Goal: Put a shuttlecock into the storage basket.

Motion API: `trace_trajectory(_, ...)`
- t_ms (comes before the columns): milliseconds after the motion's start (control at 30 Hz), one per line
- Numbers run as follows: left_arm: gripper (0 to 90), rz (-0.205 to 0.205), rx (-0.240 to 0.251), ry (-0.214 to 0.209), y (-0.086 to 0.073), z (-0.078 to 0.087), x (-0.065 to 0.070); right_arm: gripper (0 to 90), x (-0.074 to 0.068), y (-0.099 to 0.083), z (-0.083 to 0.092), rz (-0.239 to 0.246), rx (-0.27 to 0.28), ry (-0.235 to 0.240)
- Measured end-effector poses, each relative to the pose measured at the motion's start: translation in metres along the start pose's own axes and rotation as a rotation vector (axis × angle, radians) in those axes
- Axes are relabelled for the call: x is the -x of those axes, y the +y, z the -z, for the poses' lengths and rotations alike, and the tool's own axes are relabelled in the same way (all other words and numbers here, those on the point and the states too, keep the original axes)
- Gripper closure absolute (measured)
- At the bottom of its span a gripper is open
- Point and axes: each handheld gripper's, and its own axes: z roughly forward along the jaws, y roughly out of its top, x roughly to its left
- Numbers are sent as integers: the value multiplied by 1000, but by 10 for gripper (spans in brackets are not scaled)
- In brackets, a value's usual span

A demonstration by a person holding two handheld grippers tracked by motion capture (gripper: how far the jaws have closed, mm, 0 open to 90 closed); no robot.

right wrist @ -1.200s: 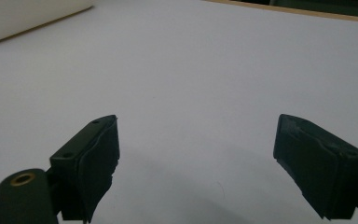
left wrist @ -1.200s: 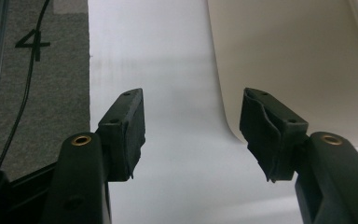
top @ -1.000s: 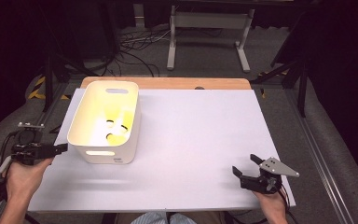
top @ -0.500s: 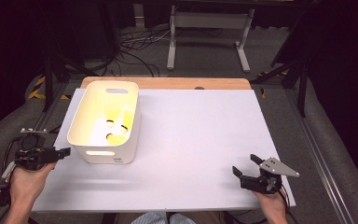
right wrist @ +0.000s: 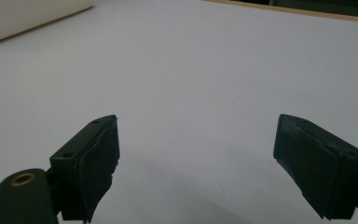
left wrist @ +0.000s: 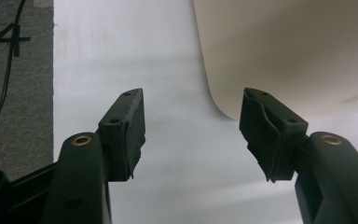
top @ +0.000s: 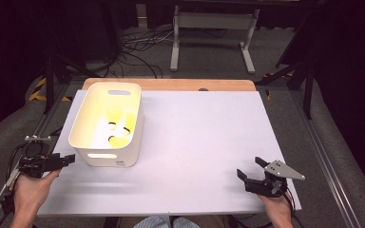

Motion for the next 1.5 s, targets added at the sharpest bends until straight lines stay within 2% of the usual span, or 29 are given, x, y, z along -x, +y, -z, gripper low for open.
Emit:
trace_trajectory(633,404,-11,13,-24,-8,-6,9,147,0,0,0,-3,-3,2)
trace_trajectory(1033,395,-56,20,-42,-11,-6,23,148,0,0,0,0,-1,3)
trace_trajectory(1500,394,-78,31,-61,-19,-9,32,148,-1,0,-1,1,-1,7)
